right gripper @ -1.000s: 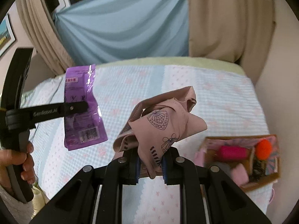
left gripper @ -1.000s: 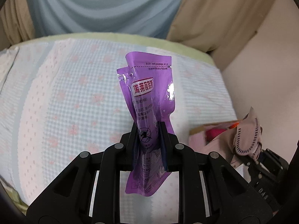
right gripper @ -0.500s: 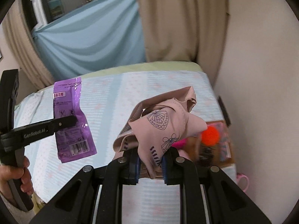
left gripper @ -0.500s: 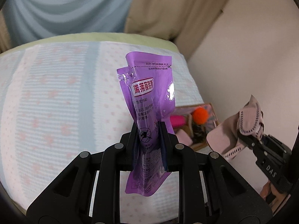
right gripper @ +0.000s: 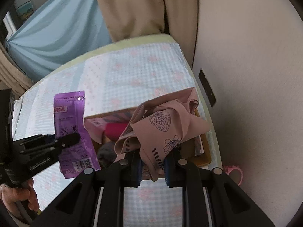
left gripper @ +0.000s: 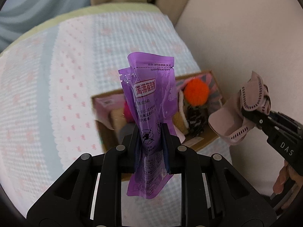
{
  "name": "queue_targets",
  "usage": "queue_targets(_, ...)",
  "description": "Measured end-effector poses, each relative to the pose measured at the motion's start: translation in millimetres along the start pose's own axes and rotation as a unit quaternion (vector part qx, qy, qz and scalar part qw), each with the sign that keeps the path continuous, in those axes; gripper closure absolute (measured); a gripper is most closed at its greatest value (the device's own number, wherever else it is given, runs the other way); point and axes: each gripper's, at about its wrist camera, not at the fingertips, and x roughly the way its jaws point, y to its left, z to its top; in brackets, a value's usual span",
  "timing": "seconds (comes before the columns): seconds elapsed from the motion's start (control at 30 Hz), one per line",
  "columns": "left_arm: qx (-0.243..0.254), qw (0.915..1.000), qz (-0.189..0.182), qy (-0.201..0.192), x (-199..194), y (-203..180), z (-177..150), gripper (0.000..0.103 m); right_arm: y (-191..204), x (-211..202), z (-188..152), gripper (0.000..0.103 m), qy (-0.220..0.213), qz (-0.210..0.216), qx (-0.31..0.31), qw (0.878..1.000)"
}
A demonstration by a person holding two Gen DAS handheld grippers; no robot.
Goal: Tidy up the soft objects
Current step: 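Carry the purple pouch and beige mask over the cardboard box with both tools, then open both tools to drop the pouch and mask into the box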
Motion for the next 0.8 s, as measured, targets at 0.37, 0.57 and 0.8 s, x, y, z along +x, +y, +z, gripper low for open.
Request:
queue_targets(0.37, 0.033, 0.9960, 0.036, 0.076, 74, -17, -5, 0.082, -11, 81, 9, 0.087, 0.057, 0.050, 0.001, 0.997)
queue_targets(0.57, 0.083, 0.9914, 0.076, 0.067, 78, -30, -6, 0.000, -9, 101, 12, 0.018, 0.084, 0.051, -0.020, 0.995)
queue_targets(0.8, 0.101, 0.9890, 0.093, 0.056, 78, -31, -16, 0.000, -23, 96, 4, 0.000, 0.079, 0.025, -0.008, 0.997)
